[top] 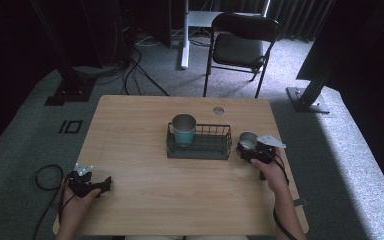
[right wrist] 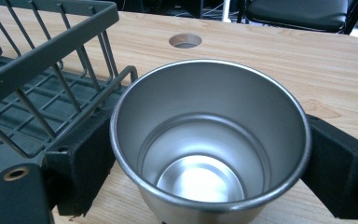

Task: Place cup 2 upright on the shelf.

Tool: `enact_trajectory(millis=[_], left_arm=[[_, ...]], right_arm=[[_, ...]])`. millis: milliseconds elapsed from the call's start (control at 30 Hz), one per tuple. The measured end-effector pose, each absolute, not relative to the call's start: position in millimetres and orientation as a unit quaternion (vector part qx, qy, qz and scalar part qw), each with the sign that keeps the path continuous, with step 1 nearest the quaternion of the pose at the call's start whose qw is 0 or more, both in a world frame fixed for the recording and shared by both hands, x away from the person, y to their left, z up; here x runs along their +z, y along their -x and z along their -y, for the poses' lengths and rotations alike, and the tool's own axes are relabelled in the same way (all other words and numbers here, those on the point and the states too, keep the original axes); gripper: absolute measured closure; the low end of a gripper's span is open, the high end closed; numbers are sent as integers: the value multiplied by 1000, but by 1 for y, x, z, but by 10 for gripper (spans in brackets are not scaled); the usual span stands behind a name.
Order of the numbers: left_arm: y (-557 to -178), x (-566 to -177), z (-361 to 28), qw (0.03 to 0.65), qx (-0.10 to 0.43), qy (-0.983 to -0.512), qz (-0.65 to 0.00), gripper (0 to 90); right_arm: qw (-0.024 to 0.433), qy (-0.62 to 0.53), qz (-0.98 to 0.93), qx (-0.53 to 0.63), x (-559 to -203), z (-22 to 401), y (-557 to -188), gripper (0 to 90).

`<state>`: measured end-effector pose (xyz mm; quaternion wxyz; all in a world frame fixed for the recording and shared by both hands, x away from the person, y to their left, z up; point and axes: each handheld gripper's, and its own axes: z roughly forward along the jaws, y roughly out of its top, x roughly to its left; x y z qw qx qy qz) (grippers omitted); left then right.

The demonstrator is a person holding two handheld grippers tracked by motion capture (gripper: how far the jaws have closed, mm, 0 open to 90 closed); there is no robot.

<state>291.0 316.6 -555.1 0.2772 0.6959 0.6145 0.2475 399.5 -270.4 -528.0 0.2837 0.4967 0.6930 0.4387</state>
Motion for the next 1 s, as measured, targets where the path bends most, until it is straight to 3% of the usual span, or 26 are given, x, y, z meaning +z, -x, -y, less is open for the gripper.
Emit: enact_trajectory(millis=[1000], left_arm=[[-291,-555,-317,277,247,-696,-615,23]], right_arm=[[292,-502,-693,428,-499,275,-403,130]])
